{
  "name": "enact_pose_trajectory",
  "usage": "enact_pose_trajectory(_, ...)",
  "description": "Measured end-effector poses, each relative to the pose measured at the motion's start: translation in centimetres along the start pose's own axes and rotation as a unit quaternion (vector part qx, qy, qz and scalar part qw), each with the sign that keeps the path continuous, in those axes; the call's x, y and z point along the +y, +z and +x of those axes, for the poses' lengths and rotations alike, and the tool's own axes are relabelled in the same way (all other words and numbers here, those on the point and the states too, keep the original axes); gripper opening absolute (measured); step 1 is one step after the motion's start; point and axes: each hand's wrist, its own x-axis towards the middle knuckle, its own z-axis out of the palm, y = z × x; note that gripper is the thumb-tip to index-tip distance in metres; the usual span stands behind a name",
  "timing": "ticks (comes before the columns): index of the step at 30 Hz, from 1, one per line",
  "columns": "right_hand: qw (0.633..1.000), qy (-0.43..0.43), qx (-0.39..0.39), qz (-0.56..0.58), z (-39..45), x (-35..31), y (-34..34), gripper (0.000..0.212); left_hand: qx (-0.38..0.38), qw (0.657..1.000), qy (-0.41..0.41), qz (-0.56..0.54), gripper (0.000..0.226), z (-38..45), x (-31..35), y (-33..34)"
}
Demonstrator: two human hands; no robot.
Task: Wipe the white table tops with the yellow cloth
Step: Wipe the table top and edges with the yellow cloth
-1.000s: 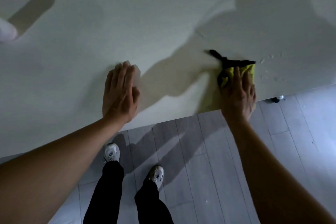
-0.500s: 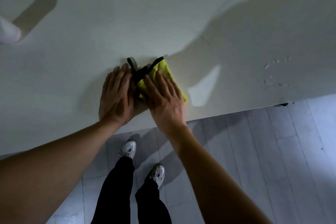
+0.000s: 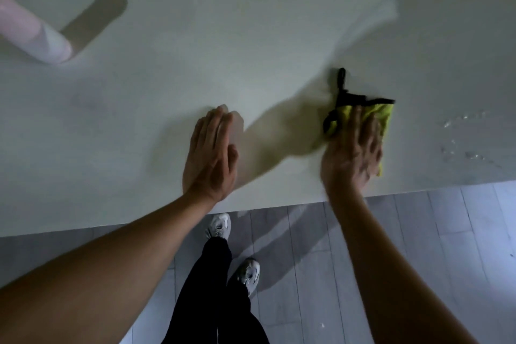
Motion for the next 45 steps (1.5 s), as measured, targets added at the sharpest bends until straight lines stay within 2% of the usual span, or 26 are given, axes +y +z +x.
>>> enact_pose_trajectory(4, 0.989, -0.132, -0.065, 0.007, -6.3, -8.6, 2.4, 0.069, 0.045, 0.991, -0.055, -0.111, 0.054, -0.2, 0.0, -1.3)
enact_pose_trajectory(8, 0.960, -0.255, -0.108, 0.034, -12.2, -16.1, 4.8, 0.066, 0.093, 0.985, -0.140, -0.035, 0.054, -1.8, -4.7, -3.7)
enact_pose_trajectory(10, 0.939, -0.315, -0.128, 0.048, -14.3, -18.4, 5.6, 0.061, 0.091, 0.981, -0.173, -0.001, 0.051, -2.9, -7.9, -5.2)
enact_pose_trajectory(13, 0.919, -0.369, -0.117, 0.074, -14.3, -18.4, 6.0, 0.057, 0.065, 0.980, -0.189, 0.025, 0.056, -4.0, -11.1, -6.7)
enact_pose_trajectory(16, 0.939, -0.317, -0.054, 0.119, -11.0, -14.9, 5.6, 0.050, 0.020, 0.992, -0.117, 0.042, 0.061, -3.8, -11.4, -6.6)
enact_pose_trajectory(18, 0.970, -0.230, -0.025, 0.071, -6.5, -11.2, 4.8, 0.054, 0.008, 0.996, -0.079, 0.050, 0.060, -2.7, -11.0, -6.1)
enact_pose_trajectory(22, 0.998, -0.058, 0.018, 0.005, 2.2, -4.0, 1.5, 0.058, 0.011, 0.995, -0.082, 0.052, 0.060, 0.3, -11.9, -5.5)
enact_pose_trajectory(24, 1.000, 0.028, 0.011, 0.006, 3.7, -3.3, 0.8, 0.061, 0.007, 0.995, -0.081, 0.055, 0.058, 1.3, -12.8, -5.8)
enact_pose_trajectory(26, 0.997, 0.075, 0.018, 0.004, 3.0, -5.1, 1.5, 0.061, 0.006, 0.996, -0.071, 0.056, 0.058, 1.7, -13.6, -6.1)
enact_pose_trajectory(28, 0.999, 0.046, 0.009, -0.005, 1.2, -8.9, 3.0, 0.060, 0.008, 0.996, -0.061, 0.058, 0.059, 1.7, -13.8, -6.1)
enact_pose_trajectory(31, 0.994, -0.100, -0.044, 0.007, -3.2, -16.4, 5.8, 0.062, 0.014, 0.997, -0.054, 0.049, 0.060, 1.4, -14.0, -5.8)
enact_pose_trajectory(34, 0.957, -0.268, -0.103, 0.031, -6.9, -23.6, 7.3, 0.062, 0.042, 0.996, -0.063, 0.052, 0.054, 1.5, -14.2, -5.4)
enact_pose_trajectory(37, 0.926, -0.354, -0.128, 0.009, -6.7, -25.2, 7.2, 0.063, 0.047, 0.995, -0.074, 0.056, 0.053, 1.7, -14.0, -5.3)
enact_pose_trajectory(40, 0.927, -0.358, -0.103, 0.042, -4.0, -22.7, 7.2, 0.059, 0.024, 0.995, -0.079, 0.049, 0.058, 1.4, -13.7, -5.8)
enact_pose_trajectory(43, 0.966, -0.254, -0.003, 0.055, 0.2, -17.9, 7.0, 0.053, 0.003, 0.995, -0.088, 0.035, 0.062, 1.4, -13.5, -6.2)
enact_pose_trajectory(45, 0.984, -0.177, -0.002, 0.016, 3.7, -14.1, 5.2, 0.054, -0.007, 0.995, -0.097, 0.027, 0.062, 1.5, -13.5, -6.2)
